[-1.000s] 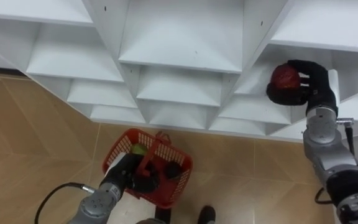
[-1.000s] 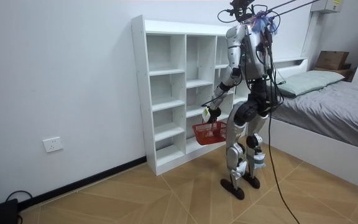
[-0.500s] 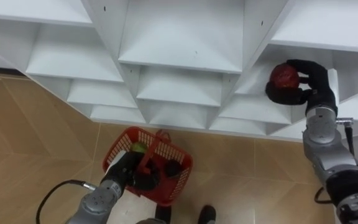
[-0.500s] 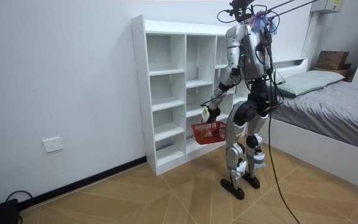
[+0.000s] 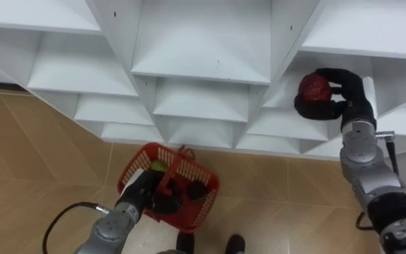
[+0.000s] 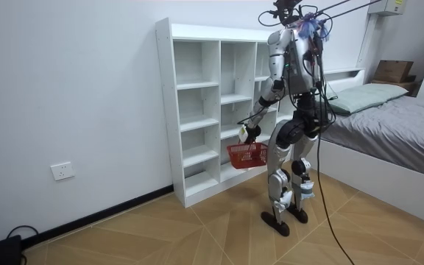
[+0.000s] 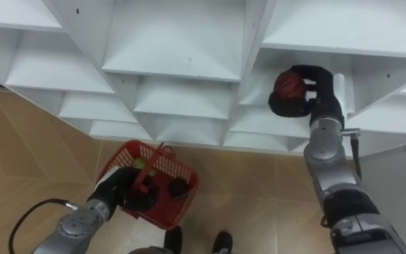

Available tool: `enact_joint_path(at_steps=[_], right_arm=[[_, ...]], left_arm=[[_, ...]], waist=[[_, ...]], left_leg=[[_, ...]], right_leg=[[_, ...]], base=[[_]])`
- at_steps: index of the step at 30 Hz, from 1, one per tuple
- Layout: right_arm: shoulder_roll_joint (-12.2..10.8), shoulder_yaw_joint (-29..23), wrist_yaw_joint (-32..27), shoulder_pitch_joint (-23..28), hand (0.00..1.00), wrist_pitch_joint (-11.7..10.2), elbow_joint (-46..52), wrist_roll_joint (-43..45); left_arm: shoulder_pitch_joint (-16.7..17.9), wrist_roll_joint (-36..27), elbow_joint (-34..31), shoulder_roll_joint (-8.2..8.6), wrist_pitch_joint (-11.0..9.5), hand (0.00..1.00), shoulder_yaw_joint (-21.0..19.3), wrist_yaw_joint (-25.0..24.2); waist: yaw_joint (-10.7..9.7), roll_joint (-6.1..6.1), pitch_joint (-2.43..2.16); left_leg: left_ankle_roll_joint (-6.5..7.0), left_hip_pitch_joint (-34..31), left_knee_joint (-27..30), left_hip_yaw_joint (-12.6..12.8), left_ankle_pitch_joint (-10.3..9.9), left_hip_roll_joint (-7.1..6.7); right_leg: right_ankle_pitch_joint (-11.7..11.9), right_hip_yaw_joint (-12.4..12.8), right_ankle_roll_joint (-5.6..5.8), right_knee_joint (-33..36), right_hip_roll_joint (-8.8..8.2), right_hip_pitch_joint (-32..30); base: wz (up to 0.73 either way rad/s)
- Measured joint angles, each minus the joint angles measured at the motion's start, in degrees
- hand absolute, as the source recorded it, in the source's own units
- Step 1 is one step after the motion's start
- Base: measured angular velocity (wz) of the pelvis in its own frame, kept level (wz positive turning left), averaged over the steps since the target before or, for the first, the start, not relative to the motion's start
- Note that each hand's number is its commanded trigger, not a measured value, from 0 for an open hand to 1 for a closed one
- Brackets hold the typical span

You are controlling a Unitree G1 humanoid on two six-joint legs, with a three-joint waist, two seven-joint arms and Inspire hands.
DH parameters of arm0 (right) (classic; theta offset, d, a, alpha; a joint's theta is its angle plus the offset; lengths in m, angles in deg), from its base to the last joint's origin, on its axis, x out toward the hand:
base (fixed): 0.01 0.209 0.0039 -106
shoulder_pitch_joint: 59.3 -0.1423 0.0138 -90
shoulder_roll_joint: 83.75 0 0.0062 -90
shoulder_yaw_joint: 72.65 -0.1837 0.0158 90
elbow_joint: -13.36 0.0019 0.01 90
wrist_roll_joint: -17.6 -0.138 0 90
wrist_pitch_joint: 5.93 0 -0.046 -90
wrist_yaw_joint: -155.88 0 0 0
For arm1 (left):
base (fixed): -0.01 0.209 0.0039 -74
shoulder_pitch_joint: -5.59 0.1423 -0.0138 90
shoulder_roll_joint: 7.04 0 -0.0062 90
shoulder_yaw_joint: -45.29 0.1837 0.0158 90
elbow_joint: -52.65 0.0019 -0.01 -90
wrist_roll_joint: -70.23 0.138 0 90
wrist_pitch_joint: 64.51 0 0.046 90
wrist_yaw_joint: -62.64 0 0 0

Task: Collect fruits from the closet

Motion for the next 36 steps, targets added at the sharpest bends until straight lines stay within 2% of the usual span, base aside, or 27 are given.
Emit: enact_joint_path(at_steps=[3, 10, 14, 19, 21, 26, 30, 36], right_arm=[[-0.42, -0.01, 1.12, 0.01, 1.00, 0.00, 0.42, 0.31], [-0.90, 0.00, 3.27, 0.56, 1.00, 0.00, 3.96, 0.29], [-1.44, -0.01, 4.24, 1.88, 1.00, -0.01, 7.92, 0.28], [-2.18, 0.11, 5.47, 2.86, 1.00, -0.02, 9.71, 0.91], [-2.58, 0.33, 6.61, 5.03, 1.00, -0.04, 11.47, 0.70], [-2.84, 2.78, 8.66, 10.56, 1.00, -0.09, 13.87, 0.51], [-4.10, 3.98, 11.96, 14.03, 1.00, -0.10, 15.97, 0.40], [-4.25, 4.94, 14.18, 15.94, 1.00, -0.17, 16.06, 0.59]], left_arm=[[-0.05, 0.00, -0.05, 0.47, -0.09, 1.00, -0.08, 0.00], [-0.33, -0.05, -0.05, 0.40, -0.36, 1.00, -0.09, 0.95], [-0.33, -0.08, -0.26, 0.27, -0.58, 1.00, -0.35, 1.10], [-0.31, -0.01, -1.00, 0.50, -0.58, 1.00, -0.35, 1.88], [-0.33, 0.01, -1.22, 0.87, -0.61, 1.00, -0.36, 2.33], [0.27, 0.00, -2.82, 0.58, -0.70, 1.00, -0.46, 2.28], [0.35, 0.03, -4.79, 0.66, -2.89, 1.00, -0.60, 2.14], [1.55, 0.06, -4.72, 0.55, -4.19, 1.00, -0.26, 3.68]], waist=[[0.00, 0.00, 0.00], [-0.09, 0.09, -0.05], [-0.36, 0.66, -0.35], [-0.51, 1.48, -0.44], [-0.43, 2.24, -0.92], [-0.64, 2.60, -1.14], [-1.96, 2.80, -1.28], [-3.25, 3.54, -1.76]], left_leg=[[0.00, 0.67, -0.07, 0.09, -0.02, 0.05], [-0.04, 1.08, 0.09, 0.62, -0.04, 0.43], [-0.05, 1.36, 0.13, 0.75, -0.04, 0.52], [-0.05, 2.50, -0.02, 1.01, -0.04, 0.51], [-0.04, 2.77, -0.08, 1.31, -0.04, 0.52], [-0.10, 5.28, -1.26, 2.28, 0.01, 0.64], [-0.16, 5.61, -1.20, 2.29, 0.06, 0.84], [-0.14, 6.55, -1.89, 2.48, 0.07, 1.17]], right_leg=[[0.00, 0.12, 0.00, -0.02, 0.05, 0.64], [0.13, 0.17, -0.21, -0.02, 0.29, 0.98], [0.16, 0.09, -0.25, -0.01, 0.30, 1.24], [0.16, 0.40, -0.25, -0.04, 0.34, 2.21], [0.16, 0.60, -0.25, -0.01, 0.34, 2.36], [0.14, 1.30, -0.27, -0.08, 0.43, 3.97], [0.58, 1.12, -0.50, -2.02, 0.77, 5.04], [1.71, 1.14, -0.31, -4.13, 1.39, 6.67]], base=[[0.00], [-0.02], [0.00], [-0.02], [-0.03], [-0.11], [0.00], [-0.02]])
